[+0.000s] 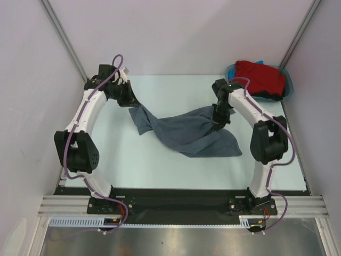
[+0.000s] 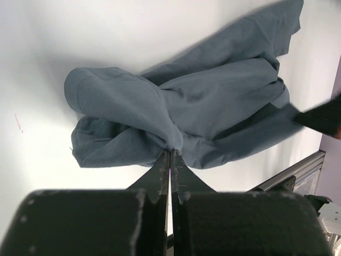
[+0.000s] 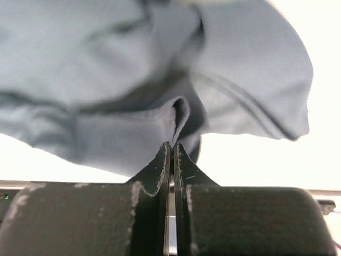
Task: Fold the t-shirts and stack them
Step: Flatten the tshirt out
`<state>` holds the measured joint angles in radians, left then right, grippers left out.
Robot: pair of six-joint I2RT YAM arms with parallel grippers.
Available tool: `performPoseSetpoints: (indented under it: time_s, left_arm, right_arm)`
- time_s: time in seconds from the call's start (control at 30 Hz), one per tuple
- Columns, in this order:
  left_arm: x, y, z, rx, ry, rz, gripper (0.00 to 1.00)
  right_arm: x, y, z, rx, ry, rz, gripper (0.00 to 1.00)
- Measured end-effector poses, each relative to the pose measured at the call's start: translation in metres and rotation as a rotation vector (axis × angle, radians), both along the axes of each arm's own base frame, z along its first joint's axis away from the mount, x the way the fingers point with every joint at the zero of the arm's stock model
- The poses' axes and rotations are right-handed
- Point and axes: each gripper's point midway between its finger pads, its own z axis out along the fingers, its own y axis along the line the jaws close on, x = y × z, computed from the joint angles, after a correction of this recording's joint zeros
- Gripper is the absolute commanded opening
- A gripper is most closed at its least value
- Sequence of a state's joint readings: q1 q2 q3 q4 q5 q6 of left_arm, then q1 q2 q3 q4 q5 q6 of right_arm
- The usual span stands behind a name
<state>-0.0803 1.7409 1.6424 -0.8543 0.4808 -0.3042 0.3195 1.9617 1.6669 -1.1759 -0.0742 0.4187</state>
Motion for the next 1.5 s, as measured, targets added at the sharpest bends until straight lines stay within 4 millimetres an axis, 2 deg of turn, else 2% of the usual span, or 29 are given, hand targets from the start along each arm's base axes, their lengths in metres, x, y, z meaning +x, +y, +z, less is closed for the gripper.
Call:
performPoseSetpoints:
  time_s: [0.1,0.23,0.37,0.53,0.7,0.97,1.1,1.2,1.3,1.4,1.5]
  left_arm:
    - [-0.004,0.002,0.005,0.009,-0.005,0.006,0.00]
    - [-0.015,0.006,0.029,0.022,-0.056,0.021,0.01]
    - [-0.037,0.011,0.078,0.020,-0.174,0.042,0.00]
    - [-0.076,0.013,0.153,-0.015,-0.373,0.055,0.00]
    - [-0.132,0.014,0.229,-0.057,-0.600,0.042,0.00]
    - [-0.240,0.014,0.331,-0.118,-0.906,-0.008,0.00]
    - [-0.301,0.009,0.382,-0.180,-1.060,-0.059,0.00]
    - [-0.337,-0.002,0.396,-0.269,-1.088,-0.129,0.00]
    - [-0.355,-0.016,0.398,-0.368,-1.039,-0.209,0.00]
    - [-0.354,-0.026,0.398,-0.440,-0.959,-0.259,0.06]
    - [-0.337,-0.031,0.394,-0.471,-0.892,-0.275,0.08]
  right_arm:
    - [-0.004,-0.002,0.046,-0.004,-0.124,-0.008,0.00]
    - [-0.014,-0.010,0.121,0.021,-0.348,-0.049,0.00]
    - [-0.034,-0.033,0.196,0.044,-0.586,-0.135,0.00]
    - [-0.064,-0.060,0.252,0.062,-0.785,-0.220,0.00]
    - [-0.094,-0.086,0.289,0.063,-0.943,-0.297,0.00]
    - [-0.132,-0.134,0.345,0.013,-1.188,-0.439,0.00]
    - [-0.153,-0.165,0.378,-0.034,-1.325,-0.548,0.00]
    - [-0.163,-0.179,0.400,-0.048,-1.407,-0.598,0.00]
    - [-0.165,-0.185,0.414,-0.065,-1.456,-0.617,0.00]
    - [-0.158,-0.184,0.417,-0.086,-1.466,-0.604,0.00]
    - [-0.141,-0.178,0.412,-0.111,-1.457,-0.571,0.00]
